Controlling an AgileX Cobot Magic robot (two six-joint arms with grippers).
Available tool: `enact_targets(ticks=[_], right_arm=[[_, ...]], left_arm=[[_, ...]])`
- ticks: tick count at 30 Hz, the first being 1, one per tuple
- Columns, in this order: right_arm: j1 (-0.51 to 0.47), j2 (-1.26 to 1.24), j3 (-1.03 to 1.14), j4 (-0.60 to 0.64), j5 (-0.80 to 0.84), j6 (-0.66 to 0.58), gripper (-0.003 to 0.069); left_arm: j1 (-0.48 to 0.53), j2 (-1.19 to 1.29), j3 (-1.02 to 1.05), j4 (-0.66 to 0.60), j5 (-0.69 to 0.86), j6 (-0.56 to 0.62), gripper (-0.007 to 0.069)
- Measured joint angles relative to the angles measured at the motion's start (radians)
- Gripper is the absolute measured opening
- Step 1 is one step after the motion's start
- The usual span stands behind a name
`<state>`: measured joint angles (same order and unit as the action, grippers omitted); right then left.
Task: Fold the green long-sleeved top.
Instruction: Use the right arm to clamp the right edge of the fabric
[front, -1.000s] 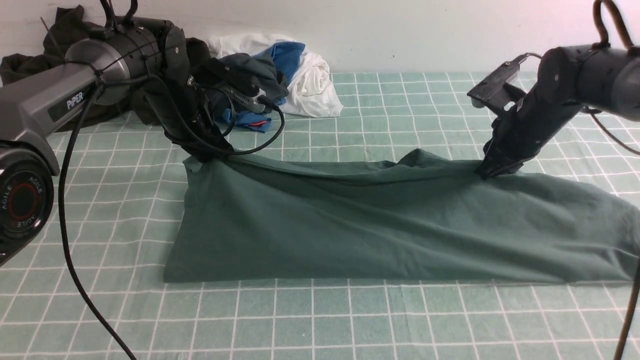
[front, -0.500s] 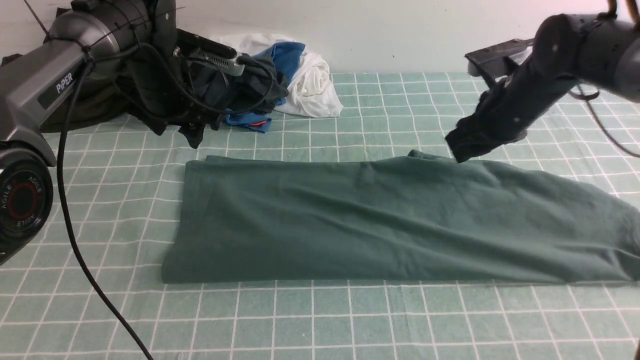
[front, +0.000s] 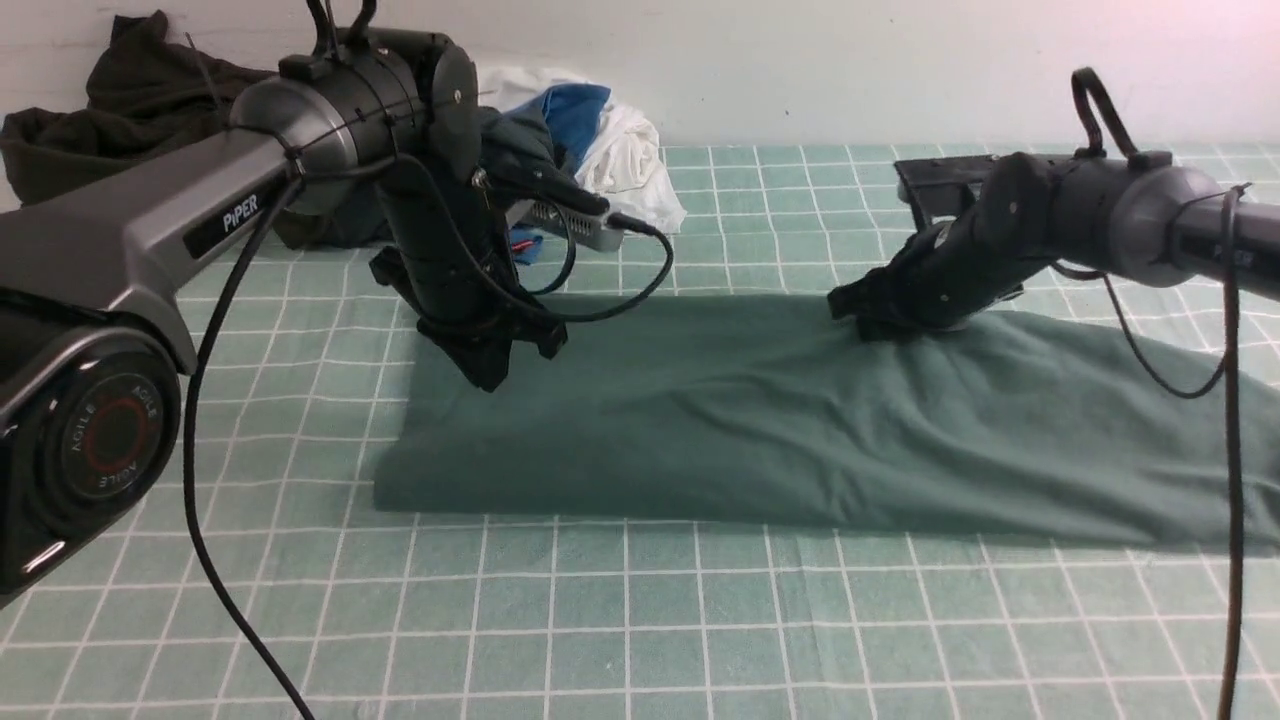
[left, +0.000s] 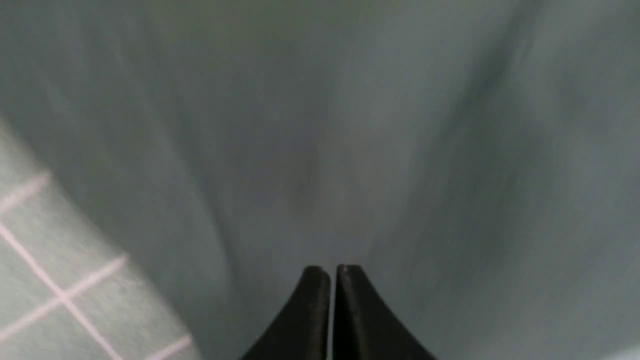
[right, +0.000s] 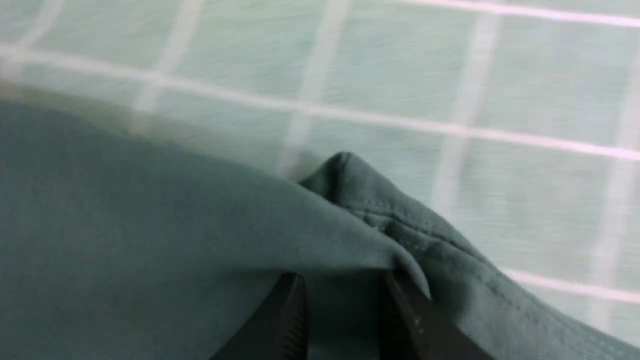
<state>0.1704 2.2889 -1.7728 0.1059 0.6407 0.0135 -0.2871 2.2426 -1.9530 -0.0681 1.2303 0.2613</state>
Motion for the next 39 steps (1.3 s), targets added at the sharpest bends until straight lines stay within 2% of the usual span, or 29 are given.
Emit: enact_targets(ticks=[6, 10, 14, 23, 24, 27, 31, 35, 39], right_arm=[[-0.059, -0.066, -0.053, -0.042, 0.157, -0.027, 0.0211], [-0.068, -0.206, -0.062, -0.046, 0.26, -0.099, 0.0211], [-0.101, -0.321, -0.051, -0.038, 0.346, -0.113, 0.0211], [-0.297, -0.516, 0.297, -0.003, 0.287, -0.11, 0.0211], [-0.341, -0.54, 0.365, -0.003, 0.261, -0.105, 0.0211], [-0.382, -0.55, 0.427, -0.003, 0.244, -0.102, 0.0211], [-0.429, -0.55, 0.461, -0.023, 0.229, -0.083, 0.0219], [-0.455, -0.55, 0.461, -0.067, 0.204, -0.037, 0.0251], [-0.504, -0.511, 0.461, -0.125, 0.193, 0.019, 0.0367]], left_arm=[[0.0, 0.001, 0.082, 0.004, -0.002, 0.0, -0.0003], [0.0, 0.001, 0.088, 0.002, -0.003, 0.0, -0.0003], [0.0, 0.001, 0.089, 0.0, -0.014, 0.002, -0.0003], [0.0, 0.001, 0.089, 0.012, -0.024, 0.01, -0.0003], [0.0, -0.005, 0.089, 0.012, -0.027, 0.01, -0.0003], [-0.003, -0.028, 0.093, 0.01, -0.04, 0.011, -0.0003], [-0.005, -0.098, 0.093, -0.07, -0.11, 0.036, -0.0003], [-0.005, -0.09, 0.092, -0.115, -0.116, 0.076, -0.0003], [-0.005, -0.034, 0.092, -0.123, -0.108, 0.087, -0.0003]])
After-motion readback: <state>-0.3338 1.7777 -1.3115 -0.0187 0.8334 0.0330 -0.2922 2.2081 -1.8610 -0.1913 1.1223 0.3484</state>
